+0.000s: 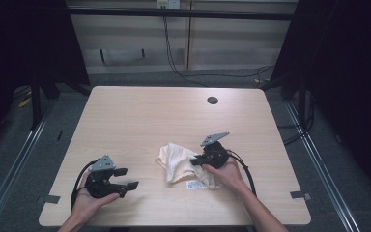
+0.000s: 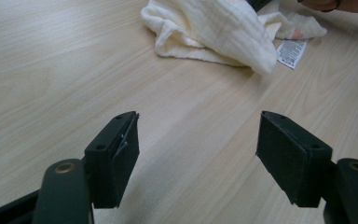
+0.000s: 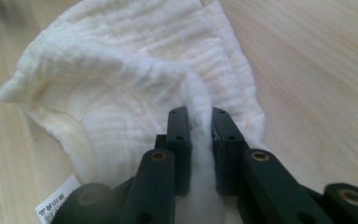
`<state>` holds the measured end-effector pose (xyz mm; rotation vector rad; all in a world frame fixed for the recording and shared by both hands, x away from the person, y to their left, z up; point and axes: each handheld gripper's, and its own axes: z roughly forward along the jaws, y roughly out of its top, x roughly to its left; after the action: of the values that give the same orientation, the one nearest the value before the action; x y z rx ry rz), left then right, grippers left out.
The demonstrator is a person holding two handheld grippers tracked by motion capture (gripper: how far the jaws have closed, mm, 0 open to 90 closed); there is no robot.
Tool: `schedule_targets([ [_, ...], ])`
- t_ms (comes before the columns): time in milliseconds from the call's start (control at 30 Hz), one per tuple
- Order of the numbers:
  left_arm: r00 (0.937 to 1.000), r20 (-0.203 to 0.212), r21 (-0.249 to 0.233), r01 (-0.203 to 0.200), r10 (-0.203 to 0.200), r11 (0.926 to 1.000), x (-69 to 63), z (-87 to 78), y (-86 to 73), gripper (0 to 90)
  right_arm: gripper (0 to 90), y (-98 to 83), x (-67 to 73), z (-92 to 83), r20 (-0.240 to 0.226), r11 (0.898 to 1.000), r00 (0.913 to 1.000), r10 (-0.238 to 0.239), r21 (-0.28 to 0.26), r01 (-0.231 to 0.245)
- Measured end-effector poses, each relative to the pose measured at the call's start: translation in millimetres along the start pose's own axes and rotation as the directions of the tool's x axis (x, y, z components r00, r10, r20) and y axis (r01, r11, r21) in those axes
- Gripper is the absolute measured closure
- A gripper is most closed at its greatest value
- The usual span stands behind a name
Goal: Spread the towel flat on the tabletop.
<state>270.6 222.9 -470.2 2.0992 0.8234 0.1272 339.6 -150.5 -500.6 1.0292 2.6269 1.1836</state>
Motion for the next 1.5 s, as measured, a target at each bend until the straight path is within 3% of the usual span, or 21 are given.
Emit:
schedule_targets([
  [233, 1.0, 0.001, 0.0, -0.006, 0.006, 1.0, -0.5, 0.0, 0.1, 30.2, 78.9, 4.6, 14.3, 7.8, -0.025, 0.999, 0.9991, -0.035, 0.008, 0.035],
  [567, 0.9999, 0.006, -0.005, -0.015, 0.015, 0.9999, -1.8, -1.2, 0.1, 34.5, 76.8, 8.4, 29.1, 15.2, -0.056, 0.999, 0.9974, -0.046, 0.013, 0.047],
  [867, 0.9998, 0.019, -0.031, -0.004, 0.004, 0.9995, -0.5, -4.4, 0.3, 35.4, 83.3, 12.8, 46.7, 22.9, -0.074, 0.997, 0.994, -0.08, 0.017, 0.081],
  [1033, 0.9997, 0.02, -0.039, -0.011, 0.011, 0.9992, -1.7, -4.7, 0.8, 36.2, 81.9, 13.6, 55.6, 29.0, -0.111, 0.998, 0.9916, -0.066, 0.005, 0.067],
  [1100, 0.9996, 0.024, -0.038, -0.013, 0.014, 0.9992, -2.0, -5.1, 1.1, 37.1, 78.2, 14.1, 59.2, 30.5, -0.116, 0.998, 0.9912, -0.064, 0.006, 0.065],
  [1300, 0.9986, 0.03, -0.055, -0.042, 0.043, 0.9976, -6.9, -7.3, 4.2, 42.3, 56.0, 17.5, 60.5, 22.5, -0.105, 0.998, 0.9922, -0.068, -0.015, 0.066],
  [1400, 0.9981, 0.029, -0.062, -0.052, 0.054, 0.9967, -10.8, -7.9, 8.6, 43.5, 48.0, 19.6, 56.5, 8.8, -0.086, 0.997, 0.9948, -0.053, -0.052, 0.049],
  [1500, 0.9964, 0.029, -0.065, -0.078, 0.08, 0.9948, -17.1, -5.1, 14.8, 45.0, 47.0, 19.6, 52.1, -13.7, -0.071, 0.994, 0.9971, -0.028, -0.112, 0.02],
])
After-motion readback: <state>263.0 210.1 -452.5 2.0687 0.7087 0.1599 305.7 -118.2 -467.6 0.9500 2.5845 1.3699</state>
